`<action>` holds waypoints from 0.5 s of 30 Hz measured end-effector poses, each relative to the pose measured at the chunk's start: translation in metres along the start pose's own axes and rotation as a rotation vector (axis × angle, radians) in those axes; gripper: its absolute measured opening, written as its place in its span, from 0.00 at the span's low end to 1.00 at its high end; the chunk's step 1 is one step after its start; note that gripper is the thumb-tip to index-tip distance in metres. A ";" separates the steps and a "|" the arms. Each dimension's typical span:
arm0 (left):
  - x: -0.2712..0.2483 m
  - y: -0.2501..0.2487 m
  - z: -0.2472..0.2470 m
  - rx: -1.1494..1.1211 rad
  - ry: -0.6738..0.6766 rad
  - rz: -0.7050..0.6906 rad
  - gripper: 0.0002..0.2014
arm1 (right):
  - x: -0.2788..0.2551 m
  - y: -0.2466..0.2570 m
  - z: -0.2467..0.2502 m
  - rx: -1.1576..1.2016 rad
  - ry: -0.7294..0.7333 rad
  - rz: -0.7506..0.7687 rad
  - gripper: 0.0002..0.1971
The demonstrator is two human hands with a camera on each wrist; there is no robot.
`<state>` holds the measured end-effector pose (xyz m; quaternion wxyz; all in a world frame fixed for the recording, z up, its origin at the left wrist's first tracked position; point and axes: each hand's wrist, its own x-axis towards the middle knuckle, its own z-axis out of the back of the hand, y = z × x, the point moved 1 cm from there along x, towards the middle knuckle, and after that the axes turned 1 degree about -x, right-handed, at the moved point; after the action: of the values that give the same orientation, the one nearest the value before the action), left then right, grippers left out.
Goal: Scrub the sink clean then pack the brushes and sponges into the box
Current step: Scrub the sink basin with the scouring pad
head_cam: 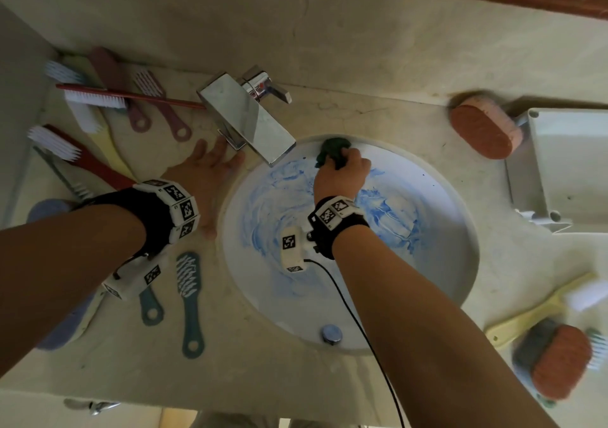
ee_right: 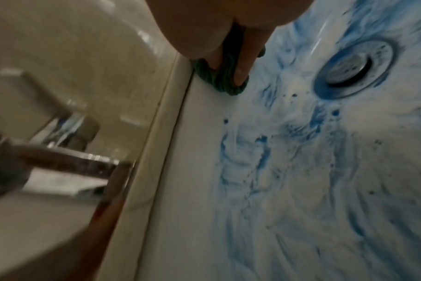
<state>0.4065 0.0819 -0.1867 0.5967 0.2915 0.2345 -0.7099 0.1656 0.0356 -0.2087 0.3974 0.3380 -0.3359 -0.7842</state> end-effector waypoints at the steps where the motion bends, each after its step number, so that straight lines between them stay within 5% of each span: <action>1: 0.001 0.001 -0.001 -0.001 0.003 0.003 0.86 | -0.006 0.001 -0.005 -0.012 0.044 0.051 0.12; 5: -0.005 -0.005 0.004 0.007 0.002 0.008 0.87 | -0.021 -0.002 -0.020 -0.127 0.248 0.273 0.12; 9: -0.016 -0.012 0.012 0.004 0.021 0.033 0.83 | -0.015 -0.007 -0.015 -0.211 0.304 0.376 0.13; 11: -0.020 -0.015 0.015 0.008 0.018 0.047 0.83 | -0.007 -0.011 -0.005 -0.207 0.274 0.331 0.14; 15: -0.020 -0.017 0.016 0.012 0.032 0.067 0.81 | 0.010 -0.016 0.012 0.008 -0.015 0.062 0.13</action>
<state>0.3903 0.0882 -0.1616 0.6146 0.3139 0.2299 -0.6862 0.1454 0.0378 -0.2172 0.4177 0.3230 -0.3526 -0.7726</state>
